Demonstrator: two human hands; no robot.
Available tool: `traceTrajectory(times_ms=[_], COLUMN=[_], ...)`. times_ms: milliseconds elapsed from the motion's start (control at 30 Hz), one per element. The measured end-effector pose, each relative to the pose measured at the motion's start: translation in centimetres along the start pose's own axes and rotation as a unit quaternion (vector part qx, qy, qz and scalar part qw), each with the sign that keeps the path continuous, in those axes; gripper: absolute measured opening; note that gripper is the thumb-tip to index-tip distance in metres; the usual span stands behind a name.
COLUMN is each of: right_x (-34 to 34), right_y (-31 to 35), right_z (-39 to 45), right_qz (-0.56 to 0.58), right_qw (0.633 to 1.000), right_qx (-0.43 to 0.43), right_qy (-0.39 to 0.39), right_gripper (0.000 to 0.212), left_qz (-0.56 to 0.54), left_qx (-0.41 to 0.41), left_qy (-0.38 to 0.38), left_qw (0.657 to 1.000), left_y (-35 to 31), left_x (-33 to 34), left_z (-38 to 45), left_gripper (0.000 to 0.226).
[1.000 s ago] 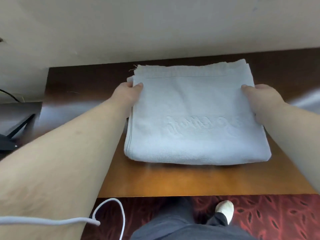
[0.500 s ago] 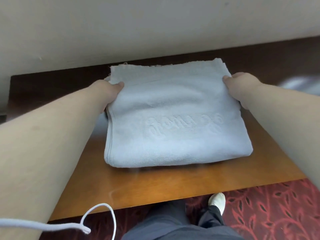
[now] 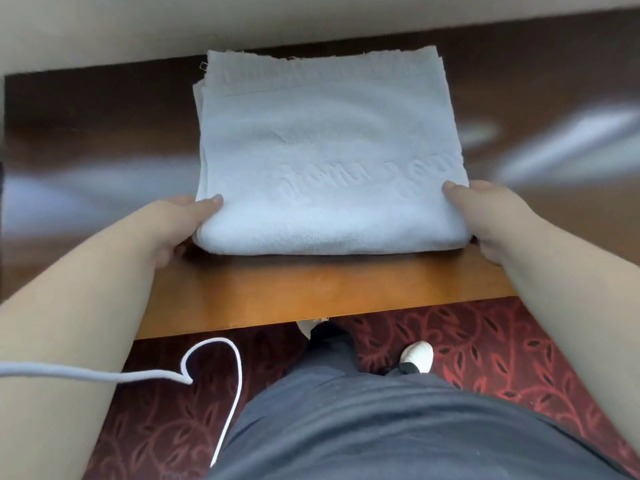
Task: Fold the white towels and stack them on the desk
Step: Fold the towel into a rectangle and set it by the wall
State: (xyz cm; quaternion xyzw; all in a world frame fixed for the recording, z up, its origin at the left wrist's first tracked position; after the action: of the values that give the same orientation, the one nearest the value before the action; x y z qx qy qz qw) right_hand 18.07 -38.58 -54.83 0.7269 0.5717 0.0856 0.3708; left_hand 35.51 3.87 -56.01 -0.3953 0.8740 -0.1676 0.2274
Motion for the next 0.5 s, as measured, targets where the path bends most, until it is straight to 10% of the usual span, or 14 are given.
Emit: traceTrajectory(times_ms=[200, 500], right_x=[0.8, -0.3], right_y=[-1.4, -1.4], right_z=[-1.8, -1.9], right_qz=[0.005, -0.229], right_qw=[0.996, 0.968], right_qx=[-0.042, -0.089], right_qy=[-0.077, -0.043], right_gripper=[0.016, 0.046], left_qz=[0.000, 0.255], left_qx=[0.007, -0.033], left_qy=[-0.147, -0.257], left_qw=[0.989, 0.932], left_y=[1.5, 2.1], left_x=[2.1, 5.0], left_z=[-2.9, -5.7], left_gripper=[0.075, 0.056])
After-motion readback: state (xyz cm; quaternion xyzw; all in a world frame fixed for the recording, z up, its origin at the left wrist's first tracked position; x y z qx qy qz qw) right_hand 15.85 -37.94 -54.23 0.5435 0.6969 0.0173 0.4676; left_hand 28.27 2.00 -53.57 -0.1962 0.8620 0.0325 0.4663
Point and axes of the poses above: each hand's wrist, its own z-axis towards the middle knuckle, its own x-axis out of the palm, y = z × x, the point moved 5 cm from there along z, towards the middle knuckle, and after that the axes turned 8 degrees about y, right-handed, at the moved point
